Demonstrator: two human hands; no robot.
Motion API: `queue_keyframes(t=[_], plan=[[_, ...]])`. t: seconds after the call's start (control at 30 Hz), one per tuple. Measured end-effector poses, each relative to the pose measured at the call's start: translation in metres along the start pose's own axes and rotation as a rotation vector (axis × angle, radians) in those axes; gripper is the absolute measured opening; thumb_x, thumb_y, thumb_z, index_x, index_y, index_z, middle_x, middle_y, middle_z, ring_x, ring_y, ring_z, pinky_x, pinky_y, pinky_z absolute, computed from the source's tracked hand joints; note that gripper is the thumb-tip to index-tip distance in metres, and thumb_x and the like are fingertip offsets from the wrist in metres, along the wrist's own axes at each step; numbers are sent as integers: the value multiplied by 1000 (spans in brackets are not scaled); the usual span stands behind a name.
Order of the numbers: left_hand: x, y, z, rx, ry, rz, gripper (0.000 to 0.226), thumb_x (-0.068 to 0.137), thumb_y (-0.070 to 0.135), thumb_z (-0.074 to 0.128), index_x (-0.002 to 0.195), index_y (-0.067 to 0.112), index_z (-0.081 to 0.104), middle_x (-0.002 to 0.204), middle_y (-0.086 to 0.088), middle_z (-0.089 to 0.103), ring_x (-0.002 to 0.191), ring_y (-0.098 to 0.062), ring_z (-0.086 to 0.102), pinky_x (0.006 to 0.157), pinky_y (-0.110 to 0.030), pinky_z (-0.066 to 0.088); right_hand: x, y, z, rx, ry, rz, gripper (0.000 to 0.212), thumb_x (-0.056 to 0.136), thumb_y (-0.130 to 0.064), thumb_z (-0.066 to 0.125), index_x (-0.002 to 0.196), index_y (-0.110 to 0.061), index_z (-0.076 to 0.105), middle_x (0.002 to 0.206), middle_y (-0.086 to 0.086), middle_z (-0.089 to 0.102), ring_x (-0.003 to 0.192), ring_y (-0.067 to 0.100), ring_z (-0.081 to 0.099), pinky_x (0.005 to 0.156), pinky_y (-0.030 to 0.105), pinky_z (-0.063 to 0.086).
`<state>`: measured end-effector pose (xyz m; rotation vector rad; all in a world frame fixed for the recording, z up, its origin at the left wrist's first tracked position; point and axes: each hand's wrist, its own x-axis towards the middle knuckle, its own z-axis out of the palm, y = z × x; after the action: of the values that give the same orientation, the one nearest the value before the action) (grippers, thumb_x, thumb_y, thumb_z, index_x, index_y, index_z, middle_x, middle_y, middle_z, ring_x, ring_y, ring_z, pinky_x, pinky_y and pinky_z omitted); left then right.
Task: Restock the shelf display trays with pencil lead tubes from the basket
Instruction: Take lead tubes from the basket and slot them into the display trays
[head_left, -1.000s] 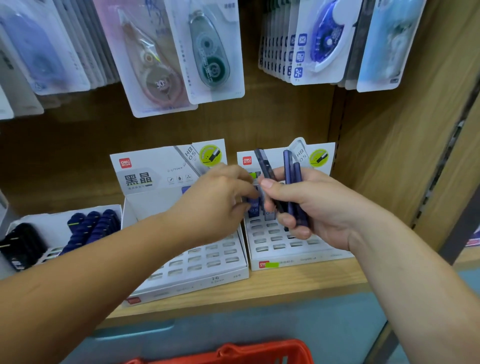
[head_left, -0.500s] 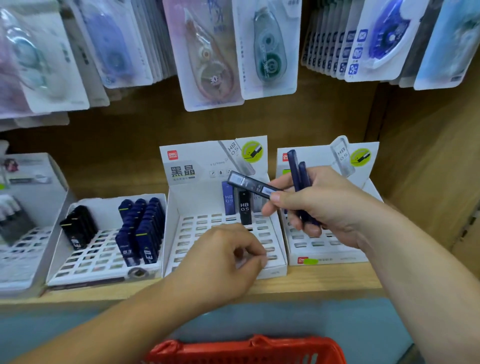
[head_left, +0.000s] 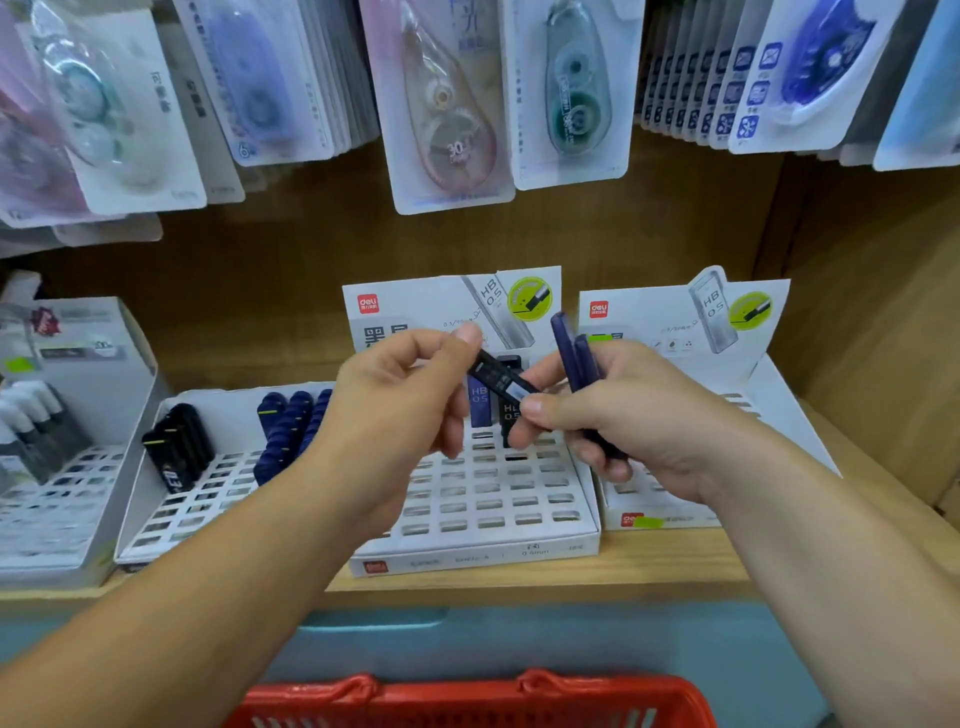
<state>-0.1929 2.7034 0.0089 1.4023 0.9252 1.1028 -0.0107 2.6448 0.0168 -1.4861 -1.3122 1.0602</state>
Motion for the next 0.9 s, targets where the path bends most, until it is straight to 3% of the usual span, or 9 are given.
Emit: queue_keyframes(t=[0.1,0.17,0.23,0.3,0.47,0.53,0.63,0.73,0.9], plan=[[7,6,-2,-13,25,-54,31,96,40,71,89,10,73,66,-6,62,56,-18,56,58,-31,52,0,-1,2,-52,49,-54,13,92,-17,76,103,-18,69,84,6,79,51,18,44,43,25,32],[12,10,-8,54,-9,-45,22,99,28,69,94,7,77,74,-9,69,63,-20,63,62,-31,56,0,-1,-1,-41,121,-78,12,94,-28,75,101,-19,74,78,4,78,48,17,43,42,25,33],[15,14,-16,234,-66,10,14,100,12,64,99,12,78,79,-7,74,67,-19,69,67,-30,61,3,0,-6,0,280,-74,25,97,-41,68,98,-17,73,71,4,76,46,16,41,41,24,33],[15,16,-22,456,-115,124,16,99,10,66,110,20,73,79,1,76,72,-14,74,72,-31,63,5,1,-11,35,370,-53,38,98,-50,64,96,-12,71,67,6,74,43,16,38,41,25,32],[13,9,-17,532,-55,306,20,90,13,79,102,24,67,83,1,74,76,-15,73,73,-30,63,2,0,-12,93,209,89,54,91,-67,61,102,-14,65,63,0,44,47,14,34,44,25,25],[13,3,-13,573,-56,372,17,89,14,81,97,24,70,83,7,74,78,-9,72,76,-26,62,-2,-1,-15,178,64,149,47,96,-60,58,107,-14,61,69,1,45,50,16,39,47,28,29],[11,-7,-6,587,-104,405,15,90,13,80,93,26,73,82,12,74,80,-4,71,77,-23,60,-7,-4,-20,337,-86,163,21,101,-29,55,111,-11,57,76,7,49,59,20,46,52,33,37],[13,-8,-4,612,-114,446,17,92,11,76,92,28,74,80,16,73,76,-2,69,72,-18,56,-6,0,-21,323,-54,116,9,104,-12,53,112,-8,55,76,10,55,61,20,50,51,32,43],[13,-11,-2,670,-141,465,15,93,13,76,95,27,77,80,12,73,78,-6,68,74,-24,56,-3,7,-25,201,-7,85,19,105,-6,55,120,-2,65,85,13,70,70,20,64,56,30,48]])
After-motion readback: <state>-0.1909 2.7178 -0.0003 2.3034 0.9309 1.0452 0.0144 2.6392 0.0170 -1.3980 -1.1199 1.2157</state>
